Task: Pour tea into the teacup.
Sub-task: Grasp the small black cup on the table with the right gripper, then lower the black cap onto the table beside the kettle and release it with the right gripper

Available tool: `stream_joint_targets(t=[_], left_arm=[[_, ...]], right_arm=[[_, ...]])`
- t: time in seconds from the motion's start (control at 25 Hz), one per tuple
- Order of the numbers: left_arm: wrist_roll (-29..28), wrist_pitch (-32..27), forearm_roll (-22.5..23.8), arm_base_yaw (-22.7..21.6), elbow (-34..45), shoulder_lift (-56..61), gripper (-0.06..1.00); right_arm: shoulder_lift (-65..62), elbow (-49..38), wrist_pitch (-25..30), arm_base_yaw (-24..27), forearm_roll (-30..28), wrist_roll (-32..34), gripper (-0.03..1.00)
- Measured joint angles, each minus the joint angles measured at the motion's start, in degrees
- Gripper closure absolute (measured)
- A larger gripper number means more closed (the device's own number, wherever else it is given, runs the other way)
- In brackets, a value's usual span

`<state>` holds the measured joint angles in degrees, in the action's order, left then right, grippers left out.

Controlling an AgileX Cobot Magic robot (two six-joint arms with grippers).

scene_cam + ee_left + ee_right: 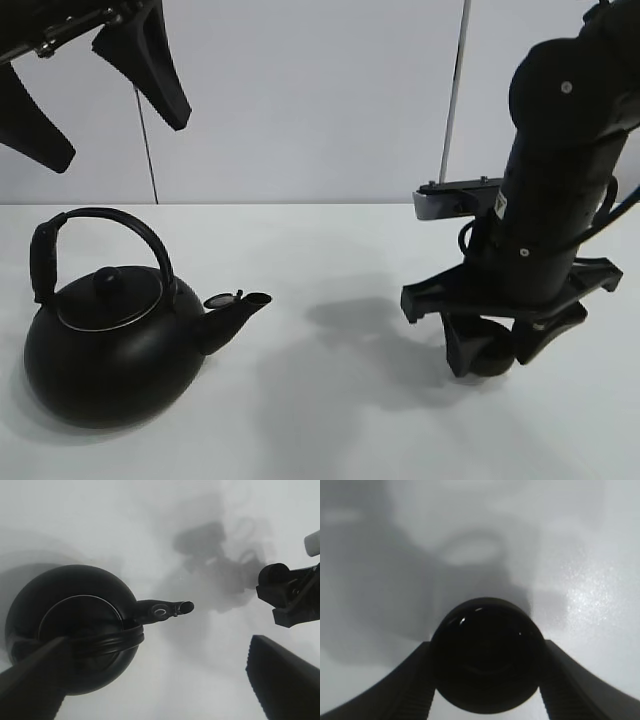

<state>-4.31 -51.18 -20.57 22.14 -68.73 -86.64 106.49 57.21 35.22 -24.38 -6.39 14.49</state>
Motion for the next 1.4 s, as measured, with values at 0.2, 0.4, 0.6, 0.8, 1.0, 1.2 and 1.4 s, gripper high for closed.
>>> stream_joint_targets(t=[0.2, 0.4, 0.6, 0.8, 1.0, 1.2, 1.4], left_arm=[[0.00, 0.00, 0.00, 0.00, 0.00, 0.00, 0.27], [0.00, 0.00, 0.00, 0.00, 0.00, 0.00, 0.27], [0.00, 0.00, 0.00, 0.00, 0.00, 0.00, 0.27], [0.00, 0.00, 0.00, 0.00, 0.00, 0.00, 0.27], [0.00, 0.00, 0.00, 0.00, 0.00, 0.00, 0.27], [0.00, 0.00, 0.00, 0.00, 0.00, 0.00, 0.27], [0.00, 0.00, 0.00, 0.00, 0.00, 0.00, 0.27]], right_arm=[[-0.41, 7.51, 4.83, 0.00, 4.15, -4.75, 0.57], [-0.41, 10.25, 5.72, -0.39, 8.34, -8.63, 0.57], [1.53, 10.37, 4.19, -4.34, 8.59, -8.77, 0.57], [5.56, 10.44, 1.51, -7.69, 8.59, -8.60, 0.57], [6.62, 10.44, -0.71, -7.81, 8.52, -8.33, 0.57], [8.42, 10.50, -1.94, -7.85, 8.34, -8.33, 0.57], [8.40, 10.50, -2.21, -7.85, 8.34, -8.33, 0.57]])
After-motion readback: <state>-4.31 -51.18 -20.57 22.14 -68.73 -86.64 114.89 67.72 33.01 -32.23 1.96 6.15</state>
